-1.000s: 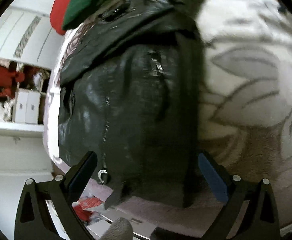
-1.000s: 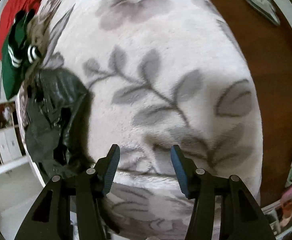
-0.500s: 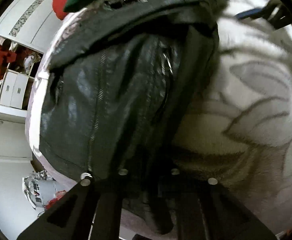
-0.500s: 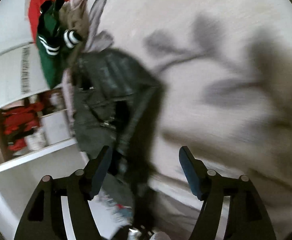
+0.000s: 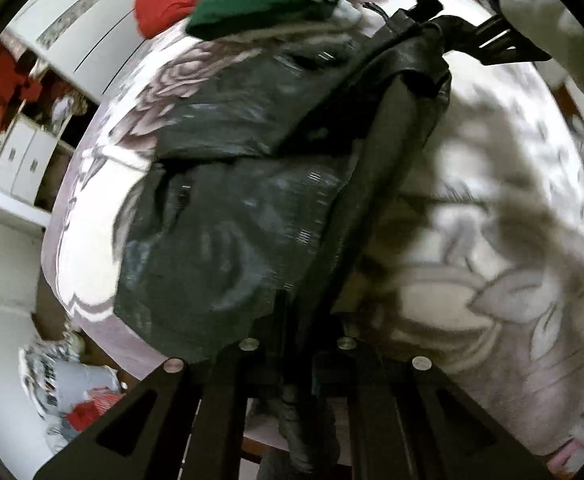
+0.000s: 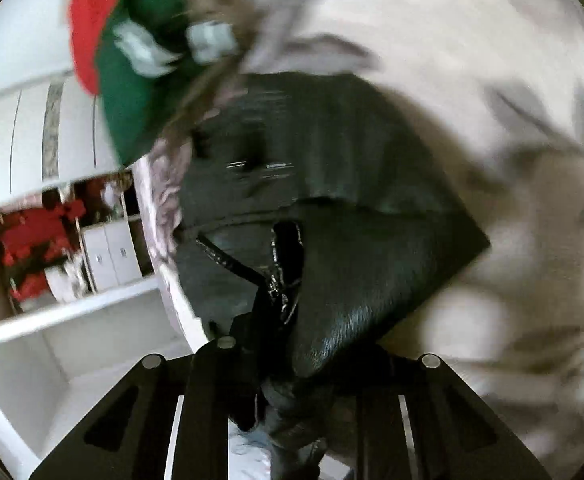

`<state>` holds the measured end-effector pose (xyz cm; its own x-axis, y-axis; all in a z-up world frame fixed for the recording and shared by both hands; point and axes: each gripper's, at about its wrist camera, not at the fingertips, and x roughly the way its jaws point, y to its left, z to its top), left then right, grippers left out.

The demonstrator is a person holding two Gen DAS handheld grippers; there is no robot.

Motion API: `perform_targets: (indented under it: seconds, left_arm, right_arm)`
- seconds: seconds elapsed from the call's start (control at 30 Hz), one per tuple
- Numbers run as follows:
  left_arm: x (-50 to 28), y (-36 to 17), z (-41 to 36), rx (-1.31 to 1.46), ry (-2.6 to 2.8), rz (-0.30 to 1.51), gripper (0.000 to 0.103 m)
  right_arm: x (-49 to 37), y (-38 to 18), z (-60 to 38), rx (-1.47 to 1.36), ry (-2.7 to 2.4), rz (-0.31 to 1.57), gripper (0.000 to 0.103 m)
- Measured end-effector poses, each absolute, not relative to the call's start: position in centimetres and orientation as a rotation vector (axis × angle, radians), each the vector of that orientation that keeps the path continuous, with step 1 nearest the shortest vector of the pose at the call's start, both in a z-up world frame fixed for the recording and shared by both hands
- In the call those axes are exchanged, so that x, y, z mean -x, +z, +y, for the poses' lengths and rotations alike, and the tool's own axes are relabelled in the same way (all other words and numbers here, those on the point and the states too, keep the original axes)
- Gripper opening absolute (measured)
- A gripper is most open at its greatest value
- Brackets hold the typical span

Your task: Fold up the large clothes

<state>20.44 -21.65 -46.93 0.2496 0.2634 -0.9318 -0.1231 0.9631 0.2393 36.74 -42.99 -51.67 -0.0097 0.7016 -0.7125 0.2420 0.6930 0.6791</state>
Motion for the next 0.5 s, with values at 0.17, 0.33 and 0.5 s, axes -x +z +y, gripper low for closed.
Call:
perform_targets:
  seconds: [0.17, 0.33, 0.5]
  left_arm:
    - [-20.9, -43.9, -14.4, 0.091, 0.279, 1.28, 0.006]
    - [-20.8, -45.2, -5.0, 0.316, 0.315, 1.303, 0.005]
    - [-20.4, -51.9, 4.4, 0.527, 0.306, 1.367, 0.006]
  right_arm:
    - [-39.3, -45.7, -31.5, -0.567, 0.463, 1.589, 0.019]
    - [-41.0, -46.4, -17.7, -0.378, 0.455, 1.643, 0.019]
    - [-41.7, -52.0, -6.4, -0.165, 0.343, 1.728, 0.019]
